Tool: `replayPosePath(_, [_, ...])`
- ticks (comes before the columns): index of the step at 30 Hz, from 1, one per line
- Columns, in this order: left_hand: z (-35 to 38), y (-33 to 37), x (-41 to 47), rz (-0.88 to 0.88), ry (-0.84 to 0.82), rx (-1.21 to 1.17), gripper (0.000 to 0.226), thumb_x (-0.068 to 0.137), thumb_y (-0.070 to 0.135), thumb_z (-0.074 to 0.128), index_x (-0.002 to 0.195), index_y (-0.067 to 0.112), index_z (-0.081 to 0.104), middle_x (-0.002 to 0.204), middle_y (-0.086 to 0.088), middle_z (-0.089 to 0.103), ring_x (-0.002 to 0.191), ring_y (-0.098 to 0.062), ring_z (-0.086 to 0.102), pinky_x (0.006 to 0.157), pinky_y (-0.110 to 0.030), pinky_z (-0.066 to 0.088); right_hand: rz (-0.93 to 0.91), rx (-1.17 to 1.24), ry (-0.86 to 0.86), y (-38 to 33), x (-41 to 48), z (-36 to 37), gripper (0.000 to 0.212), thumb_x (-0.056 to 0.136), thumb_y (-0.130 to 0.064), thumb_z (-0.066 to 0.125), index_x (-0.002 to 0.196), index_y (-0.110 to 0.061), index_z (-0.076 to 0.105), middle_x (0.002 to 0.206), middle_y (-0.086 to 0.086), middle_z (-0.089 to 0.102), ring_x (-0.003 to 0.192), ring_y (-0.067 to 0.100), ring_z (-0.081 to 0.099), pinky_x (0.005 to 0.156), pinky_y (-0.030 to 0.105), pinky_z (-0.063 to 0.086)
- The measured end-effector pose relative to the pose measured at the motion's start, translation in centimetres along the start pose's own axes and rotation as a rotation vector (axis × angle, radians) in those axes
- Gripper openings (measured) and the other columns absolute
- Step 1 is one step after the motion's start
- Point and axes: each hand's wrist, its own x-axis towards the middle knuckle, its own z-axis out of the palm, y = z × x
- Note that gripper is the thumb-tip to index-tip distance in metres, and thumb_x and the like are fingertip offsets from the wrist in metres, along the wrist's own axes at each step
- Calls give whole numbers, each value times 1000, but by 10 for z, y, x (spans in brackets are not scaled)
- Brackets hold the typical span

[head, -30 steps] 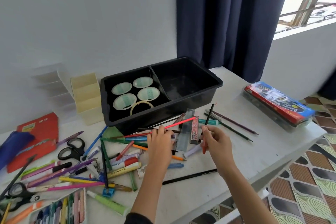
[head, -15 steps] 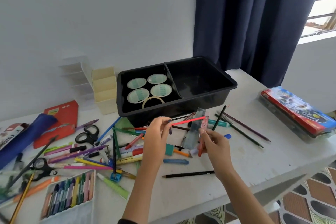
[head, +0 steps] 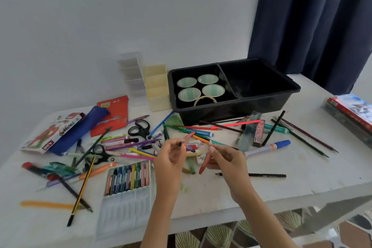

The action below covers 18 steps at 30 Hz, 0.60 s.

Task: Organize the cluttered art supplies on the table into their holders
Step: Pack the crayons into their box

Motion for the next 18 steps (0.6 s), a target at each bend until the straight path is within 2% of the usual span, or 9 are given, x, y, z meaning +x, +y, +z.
replayPosePath(5, [-55,-2,-26,0,31,-29,14,90,10,57,97,21,61,93,9,67,86,0,64,75,-12,49,-8,39,-76,19,-38,41,13,92,-10,56,102,-5,64,81,12,72,77,24,71,70,28,57])
replayPosePath(9, [-96,-8,-50,37,77,64,18,90,16,56,99,31,59,91,15,66,86,3,63,75,-12,50,-34,31,-82,33,-68,68,21,82,0,67,102,-6,64,86,9,72,82,18,70,74,26,56])
replayPosePath(11, [-113,-12,-62,58,86,106,17,89,19,55,102,29,61,94,17,66,88,4,62,77,-11,49,-110,-59,-72,40,-82,78,23,79,-2,70,100,-10,66,87,4,72,84,16,69,76,26,56])
replayPosePath(14, [-130,-19,-76,79,97,153,19,89,18,55,106,17,64,99,14,66,93,2,62,82,-12,48,-232,-170,-46,44,-99,92,16,79,-4,72,92,-11,69,83,-3,72,81,8,69,73,18,54])
replayPosePath(18, [-141,-24,-93,48,12,150,21,90,8,57,106,21,62,104,18,65,100,7,59,83,-5,42,-420,-366,-35,58,-112,107,15,78,-1,72,89,-10,70,88,-5,72,81,1,67,74,14,53])
